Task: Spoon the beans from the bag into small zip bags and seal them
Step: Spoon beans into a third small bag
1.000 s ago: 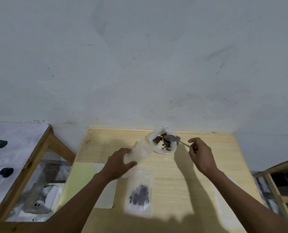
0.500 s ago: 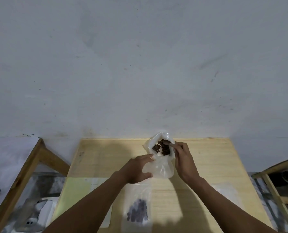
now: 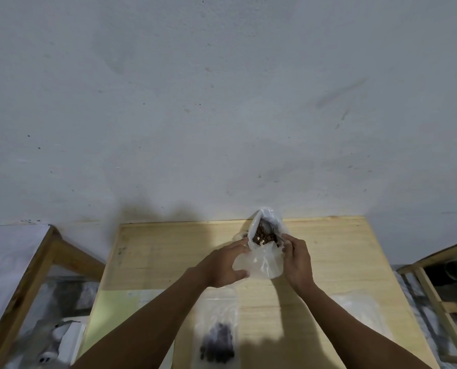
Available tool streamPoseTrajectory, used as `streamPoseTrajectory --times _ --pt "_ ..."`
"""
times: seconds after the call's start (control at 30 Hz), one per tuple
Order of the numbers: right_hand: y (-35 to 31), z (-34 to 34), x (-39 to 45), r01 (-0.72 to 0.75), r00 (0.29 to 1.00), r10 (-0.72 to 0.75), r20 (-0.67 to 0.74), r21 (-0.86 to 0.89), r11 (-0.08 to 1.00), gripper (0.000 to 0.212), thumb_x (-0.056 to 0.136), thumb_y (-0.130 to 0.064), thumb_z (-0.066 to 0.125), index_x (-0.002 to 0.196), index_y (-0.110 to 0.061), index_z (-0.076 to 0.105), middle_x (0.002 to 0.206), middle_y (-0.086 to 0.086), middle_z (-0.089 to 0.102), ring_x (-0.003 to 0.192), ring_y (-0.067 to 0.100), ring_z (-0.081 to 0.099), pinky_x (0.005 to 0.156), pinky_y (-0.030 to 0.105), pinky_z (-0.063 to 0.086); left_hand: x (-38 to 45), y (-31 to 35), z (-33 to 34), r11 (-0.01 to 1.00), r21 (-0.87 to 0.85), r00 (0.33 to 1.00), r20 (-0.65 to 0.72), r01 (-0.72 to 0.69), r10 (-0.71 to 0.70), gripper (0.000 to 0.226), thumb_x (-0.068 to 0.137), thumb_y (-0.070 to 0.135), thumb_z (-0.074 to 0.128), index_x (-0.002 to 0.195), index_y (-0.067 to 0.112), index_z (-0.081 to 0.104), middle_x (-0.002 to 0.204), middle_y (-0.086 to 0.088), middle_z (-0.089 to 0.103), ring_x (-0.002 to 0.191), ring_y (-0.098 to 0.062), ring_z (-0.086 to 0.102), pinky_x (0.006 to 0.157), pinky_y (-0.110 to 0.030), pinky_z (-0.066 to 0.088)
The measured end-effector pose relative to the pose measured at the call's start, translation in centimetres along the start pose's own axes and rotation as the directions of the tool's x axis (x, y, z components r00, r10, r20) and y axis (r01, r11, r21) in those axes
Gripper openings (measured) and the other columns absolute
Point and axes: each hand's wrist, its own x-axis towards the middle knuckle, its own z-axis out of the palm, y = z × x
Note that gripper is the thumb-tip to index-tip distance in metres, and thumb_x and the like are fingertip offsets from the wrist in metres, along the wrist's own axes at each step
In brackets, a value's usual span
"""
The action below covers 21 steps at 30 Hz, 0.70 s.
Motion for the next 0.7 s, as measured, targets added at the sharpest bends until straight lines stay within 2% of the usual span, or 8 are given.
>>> streamPoseTrajectory --times 0.03,0.1,0.17,0.3,0.37,0.47,0.57,0.7 --pt "-0.2 0.0 0.0 -0.043 0.999 0.042 0.015 0.058 0.997 0.029 0.104 -0.01 0.037 0.104 -0.006 0.065 0.088 0.003 0.057 0.081 0.018 0.055 0.077 0.033 0.049 0.0 0.0 0.0 1.0 0.004 1.0 0.002 0.003 -0.003 0.061 0.083 0.043 0.068 0.137 0.023 0.049 0.158 0.01 0.029 0.143 -0.007 0.029 0.114 -0.036 0.032" --pt "-0.8 -0.1 0.0 -0.178 0.983 0.166 0.082 0.177 0.968 0.031 0.104 -0.01 0.037 0.088 -0.014 0.064 0.082 0.005 0.062 0.073 0.016 0.056 0.067 0.029 0.047 0.0 -0.1 -0.1 1.0 0.006 1.0 -0.002 0.016 -0.016 0.061 0.082 0.042 0.069 0.137 0.023 0.049 0.157 0.011 0.031 0.142 -0.008 0.031 0.114 -0.036 0.033" --pt "-0.8 0.0 0.3 -0.326 0.944 0.298 0.141 0.26 0.909 0.029 0.103 -0.013 0.04 0.09 -0.016 0.065 0.087 0.006 0.066 0.077 0.016 0.059 0.068 0.027 0.048 0.0 -0.1 -0.1 1.0 0.007 1.0 -0.012 0.028 -0.028 0.062 0.082 0.042 0.068 0.137 0.024 0.048 0.155 0.011 0.035 0.14 -0.009 0.034 0.112 -0.037 0.035" --pt "-0.2 0.2 0.8 -0.468 0.882 0.42 0.213 0.297 0.832 0.026 0.101 -0.012 0.043 0.102 -0.009 0.068 0.098 0.01 0.071 0.089 0.025 0.066 0.077 0.037 0.055 -0.3 -0.1 0.0 0.998 0.042 0.999 -0.025 0.044 -0.043 0.064 0.082 0.043 0.066 0.14 0.023 0.046 0.154 0.009 0.035 0.142 -0.01 0.032 0.113 -0.038 0.034" --pt "0.1 0.0 1.0 -0.502 0.86 0.437 0.261 0.286 0.816 0.028 0.101 -0.012 0.042 0.104 -0.008 0.069 0.099 0.012 0.072 0.091 0.03 0.067 0.082 0.042 0.056 -0.4 0.0 0.2 0.997 0.056 0.998 -0.038 0.045 -0.043 0.063 0.083 0.04 0.067 0.14 0.022 0.046 0.155 0.008 0.035 0.143 -0.01 0.03 0.113 -0.038 0.033" --pt "0.0 -0.5 1.1 -0.538 0.838 0.461 0.292 0.304 0.786 0.029 0.1 -0.009 0.042 0.1 -0.005 0.071 0.09 0.013 0.07 0.078 0.028 0.061 0.072 0.037 0.052 -0.6 0.3 0.1 0.997 0.065 0.997 -0.054 0.051 -0.048 0.062 0.085 0.037 0.067 0.141 0.022 0.044 0.157 0.01 0.031 0.144 -0.009 0.028 0.114 -0.036 0.032" --pt "-0.1 -1.4 1.1 -0.557 0.831 0.499 0.246 0.366 0.746 0.032 0.099 -0.007 0.04 0.093 -0.005 0.072 0.073 0.011 0.062 0.065 0.021 0.052 0.063 0.029 0.045 -1.2 0.6 0.0 0.994 0.083 0.994 -0.087 0.067 -0.06 0.064 0.087 0.036 0.066 0.144 0.025 0.041 0.156 0.014 0.031 0.142 -0.007 0.03 0.114 -0.031 0.031" --pt "0.8 -2.6 1.3 -0.493 0.862 0.489 0.136 0.454 0.743 0.026 0.099 -0.012 0.047 0.1 0.001 0.07 0.072 0.01 0.06 0.065 0.02 0.054 0.067 0.03 0.047 -2.8 -0.2 0.0 0.984 0.119 0.979 -0.173 0.13 -0.108 0.06 0.087 0.042 0.064 0.141 0.028 0.042 0.147 0.012 0.044 0.133 -0.011 0.043 0.107 -0.035 0.037"
